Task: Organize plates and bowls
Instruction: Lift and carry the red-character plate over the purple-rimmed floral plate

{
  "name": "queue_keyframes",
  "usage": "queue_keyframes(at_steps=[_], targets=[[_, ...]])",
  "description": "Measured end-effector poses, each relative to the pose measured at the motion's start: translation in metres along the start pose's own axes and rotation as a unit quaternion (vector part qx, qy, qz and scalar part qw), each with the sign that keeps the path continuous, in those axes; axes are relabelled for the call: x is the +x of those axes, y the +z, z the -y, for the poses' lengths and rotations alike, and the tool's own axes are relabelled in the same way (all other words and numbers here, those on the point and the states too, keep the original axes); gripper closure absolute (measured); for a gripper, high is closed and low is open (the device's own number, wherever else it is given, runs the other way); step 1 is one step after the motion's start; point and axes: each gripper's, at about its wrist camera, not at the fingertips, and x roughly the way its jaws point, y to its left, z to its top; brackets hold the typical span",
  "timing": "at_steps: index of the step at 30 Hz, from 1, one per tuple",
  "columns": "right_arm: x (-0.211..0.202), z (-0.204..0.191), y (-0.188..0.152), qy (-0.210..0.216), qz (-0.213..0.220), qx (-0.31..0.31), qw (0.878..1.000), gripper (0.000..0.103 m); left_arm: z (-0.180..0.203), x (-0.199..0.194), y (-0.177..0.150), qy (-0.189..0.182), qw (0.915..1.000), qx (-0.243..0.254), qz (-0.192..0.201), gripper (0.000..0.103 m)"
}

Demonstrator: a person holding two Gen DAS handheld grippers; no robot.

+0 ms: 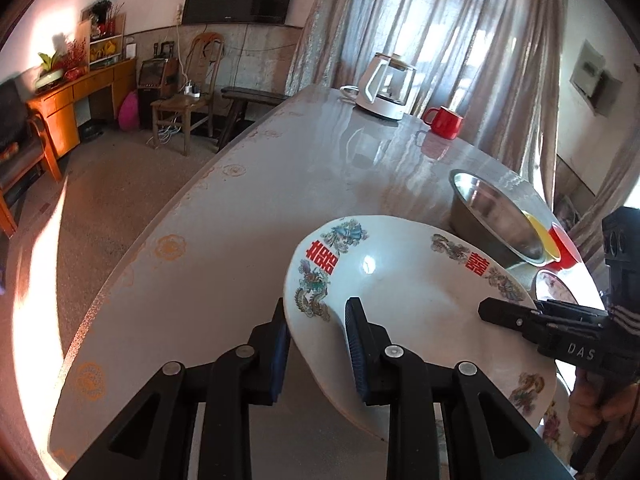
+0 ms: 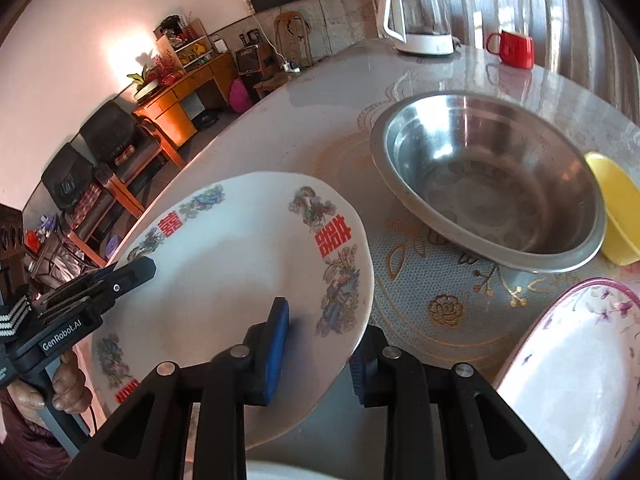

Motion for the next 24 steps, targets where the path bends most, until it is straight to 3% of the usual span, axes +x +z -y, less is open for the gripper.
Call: queue_keyframes(at_steps=[9,15,24], targets=[[-0.035,0.016,-0.022,0.008,0.031,0.014,0.999,0.076,0.028,-0.028,-0.006,-0.015,0.9986,0.037,0.034,0.076],[-0.079,0.032,-0.047,0.013,0.069,0.037,0.997,0.076,0.062,-0.052,-0.007,-0.052,0.995,0.066,0.054,0.076],[-0.139,0.084,-0.093,-0.028,0.101,0.106,0.989,0.076,0.143,-0.054,-0.011,-0.114,0.9857,0.119,0.037,0.076]])
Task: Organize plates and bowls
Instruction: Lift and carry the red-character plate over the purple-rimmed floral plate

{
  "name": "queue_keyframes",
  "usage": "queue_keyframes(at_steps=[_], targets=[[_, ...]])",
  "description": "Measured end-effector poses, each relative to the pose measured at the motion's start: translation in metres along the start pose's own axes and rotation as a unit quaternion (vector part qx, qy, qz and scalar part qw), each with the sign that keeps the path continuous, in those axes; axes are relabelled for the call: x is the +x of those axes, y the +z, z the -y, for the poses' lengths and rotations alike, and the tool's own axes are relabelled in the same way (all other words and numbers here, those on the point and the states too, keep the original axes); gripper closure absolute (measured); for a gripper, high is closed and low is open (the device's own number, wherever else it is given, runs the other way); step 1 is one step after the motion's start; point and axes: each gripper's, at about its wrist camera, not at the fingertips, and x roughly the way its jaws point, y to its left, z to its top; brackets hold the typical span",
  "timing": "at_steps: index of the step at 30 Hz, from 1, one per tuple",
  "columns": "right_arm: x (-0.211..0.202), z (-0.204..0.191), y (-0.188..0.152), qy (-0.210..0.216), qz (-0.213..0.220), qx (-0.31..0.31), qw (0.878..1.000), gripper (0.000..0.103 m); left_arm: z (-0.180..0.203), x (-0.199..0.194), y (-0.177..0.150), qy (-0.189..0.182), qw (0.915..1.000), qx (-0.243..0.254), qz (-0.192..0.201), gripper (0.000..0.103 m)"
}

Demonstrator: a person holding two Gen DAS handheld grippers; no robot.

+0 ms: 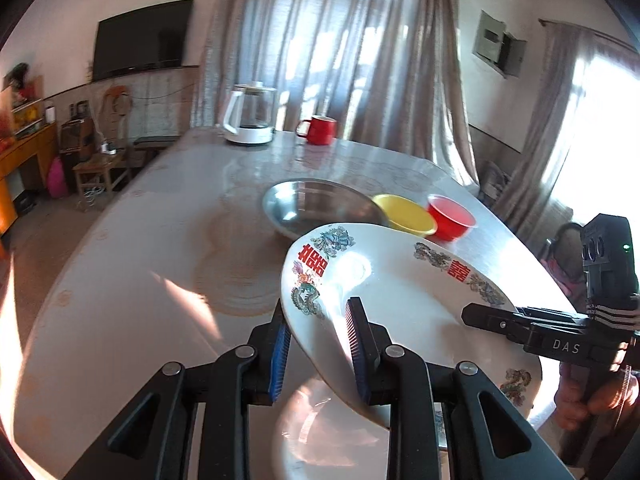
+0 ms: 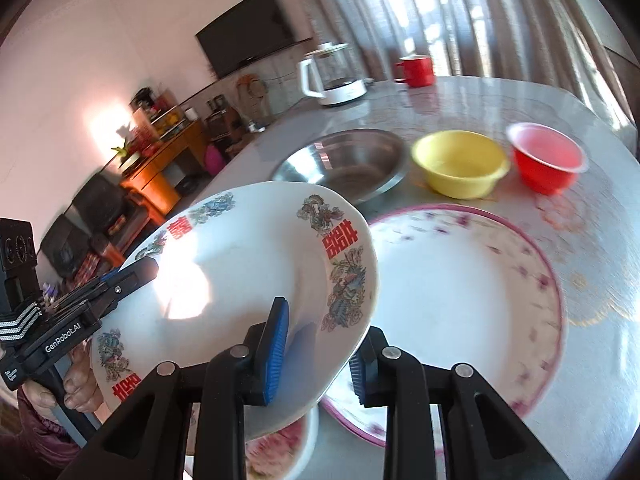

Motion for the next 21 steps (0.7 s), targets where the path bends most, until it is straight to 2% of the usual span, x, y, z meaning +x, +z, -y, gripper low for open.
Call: queue_keyframes(at_steps=[4,10,16,21], targets=[[-0.019,0.034,-0.01,-0.026,0.008,0.032,0.999,0.076,0.031,0.017,0.001,-0.022,0.9993,0.017,-0.024,0.075],[-0.027,0.071,-0.017,-0.075,0.01,0.067,0.995,0.076,0.063,0.055,0.003,-0.035,0.9964,0.028,-0.073,0.075],[-0.022,0.092,-0.018,-0.099,0.008,0.085,0.991,0.076,0.082,0.078,0.004,-0.023,0.9941,0.044,-0.096,0.075],[-0.017,0.095,-0.016,-0.111,0.009,0.078,0.991,0.076,0.076,0.089,-0.001,-0.009,0.992,0.034,-0.121,0.074]])
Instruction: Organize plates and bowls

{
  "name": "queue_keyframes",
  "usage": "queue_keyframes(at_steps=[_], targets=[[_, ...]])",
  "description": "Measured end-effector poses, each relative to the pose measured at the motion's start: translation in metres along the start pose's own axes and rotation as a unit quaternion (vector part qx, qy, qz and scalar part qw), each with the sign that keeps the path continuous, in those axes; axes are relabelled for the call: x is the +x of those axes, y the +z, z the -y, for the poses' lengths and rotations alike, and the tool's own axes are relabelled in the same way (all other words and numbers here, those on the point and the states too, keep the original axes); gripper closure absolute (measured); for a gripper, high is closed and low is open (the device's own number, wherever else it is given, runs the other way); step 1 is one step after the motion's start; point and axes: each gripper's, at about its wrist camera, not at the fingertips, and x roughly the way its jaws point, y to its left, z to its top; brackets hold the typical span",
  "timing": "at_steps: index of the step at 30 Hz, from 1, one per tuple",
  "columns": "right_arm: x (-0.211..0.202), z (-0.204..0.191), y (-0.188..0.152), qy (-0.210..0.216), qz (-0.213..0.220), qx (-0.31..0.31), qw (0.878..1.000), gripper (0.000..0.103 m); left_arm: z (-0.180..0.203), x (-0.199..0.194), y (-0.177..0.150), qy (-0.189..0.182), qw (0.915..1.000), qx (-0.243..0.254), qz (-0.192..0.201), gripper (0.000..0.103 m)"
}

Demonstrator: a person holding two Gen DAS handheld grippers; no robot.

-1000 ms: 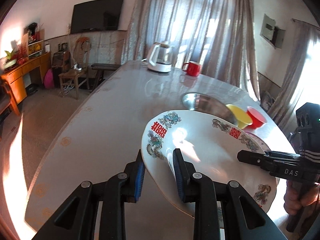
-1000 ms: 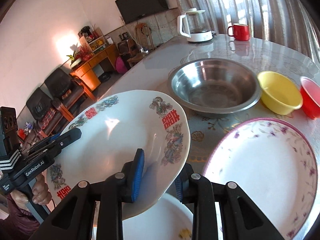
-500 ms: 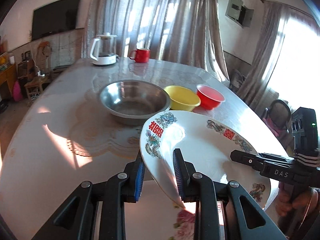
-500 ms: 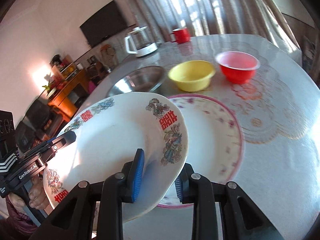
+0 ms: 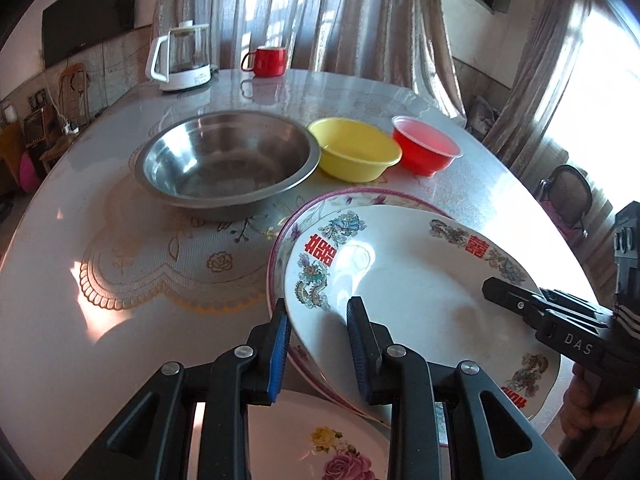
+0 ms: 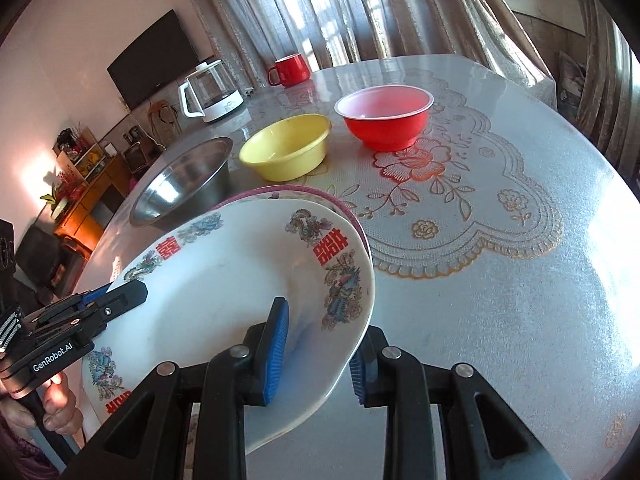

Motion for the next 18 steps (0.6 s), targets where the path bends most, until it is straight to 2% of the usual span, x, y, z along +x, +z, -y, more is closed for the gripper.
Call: queue_keyframes(at_steps=[8,14,18], targets=[[0.004,-0.005,-0.001,-0.005,-0.007,-0.013,1.0,0.075,-0.005,-0.001,-0.003,0.016,0.9999,0.001,0.003,0.074],[0.001,-0.006,-0.002,-0.015,-0.002,-0.023,1.0,0.074,-0.005,0.0,-0.001,0.015,0.9998,0.01,0.01,0.07],[0.001,-0.015,-0.002,-0.055,0.008,-0.055,0.997,0.076,-0.005,-0.002,-0.002,0.018,0.9998,0.005,0.01,0.07]])
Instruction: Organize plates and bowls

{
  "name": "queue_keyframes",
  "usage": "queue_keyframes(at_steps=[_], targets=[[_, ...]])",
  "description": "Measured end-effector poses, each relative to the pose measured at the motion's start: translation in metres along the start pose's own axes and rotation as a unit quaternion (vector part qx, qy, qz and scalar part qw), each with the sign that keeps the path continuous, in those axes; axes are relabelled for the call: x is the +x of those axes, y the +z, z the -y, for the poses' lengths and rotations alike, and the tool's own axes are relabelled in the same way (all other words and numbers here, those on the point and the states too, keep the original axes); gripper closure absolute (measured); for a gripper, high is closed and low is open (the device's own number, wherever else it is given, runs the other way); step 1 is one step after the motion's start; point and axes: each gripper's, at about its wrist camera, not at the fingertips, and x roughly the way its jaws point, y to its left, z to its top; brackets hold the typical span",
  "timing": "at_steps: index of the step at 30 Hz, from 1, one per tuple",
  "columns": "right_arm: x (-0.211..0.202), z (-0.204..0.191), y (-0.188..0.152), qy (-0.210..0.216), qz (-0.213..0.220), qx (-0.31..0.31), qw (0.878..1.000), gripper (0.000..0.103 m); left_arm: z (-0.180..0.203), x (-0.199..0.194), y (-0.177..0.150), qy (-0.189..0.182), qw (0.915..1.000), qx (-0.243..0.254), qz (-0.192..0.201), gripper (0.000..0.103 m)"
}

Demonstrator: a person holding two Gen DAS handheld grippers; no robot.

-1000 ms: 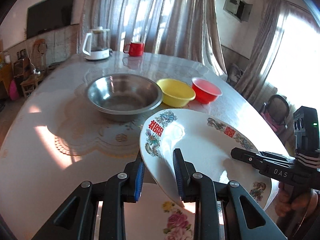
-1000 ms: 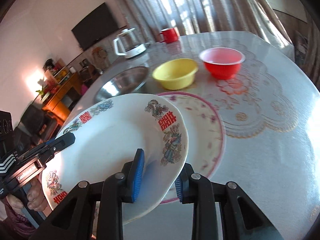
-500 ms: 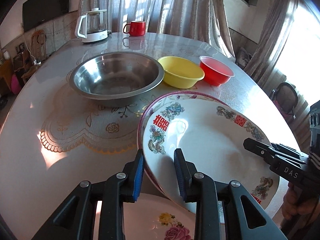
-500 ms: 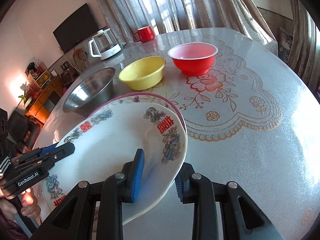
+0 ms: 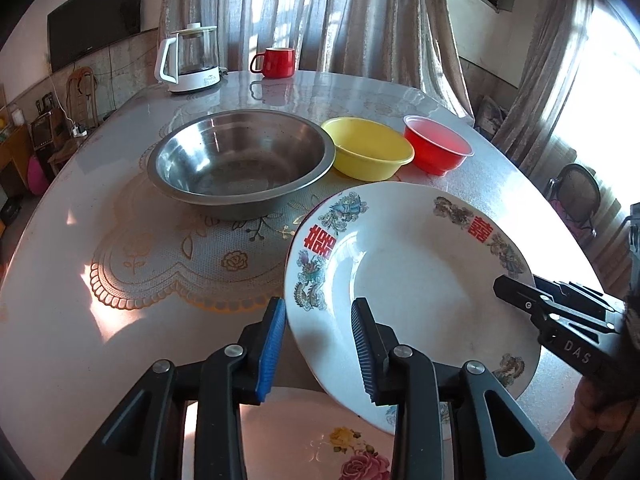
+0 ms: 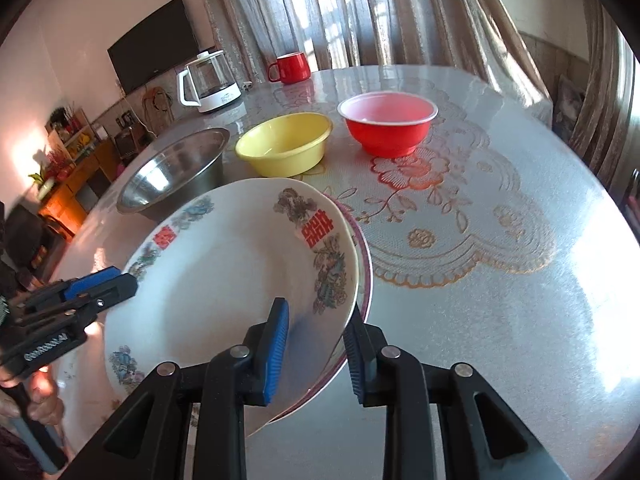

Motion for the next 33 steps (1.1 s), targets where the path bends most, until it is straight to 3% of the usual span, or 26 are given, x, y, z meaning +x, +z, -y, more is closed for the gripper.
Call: queue_keyframes(at_steps=[7,13,33], targets=[[0.002,-0.01,0.001,-0.044,0.008,-0.032,0.998,0.073,0.012,-0.004,-0.002,-0.006,0.9998,0.016,0.009,0.069],[-0.003,0.006,0.001,-0.048,0.008,-0.011,0.999,0.072,0.019,-0.01,-0.002,-0.007,0.9995,0.022,0.019,0.068],[-0.018,0.003,-0.018,0.009,-0.003,0.011,1.0,0.072,0.011,-0.021,-0.019,0.018,0.9993,0.013,0.03,0.065]])
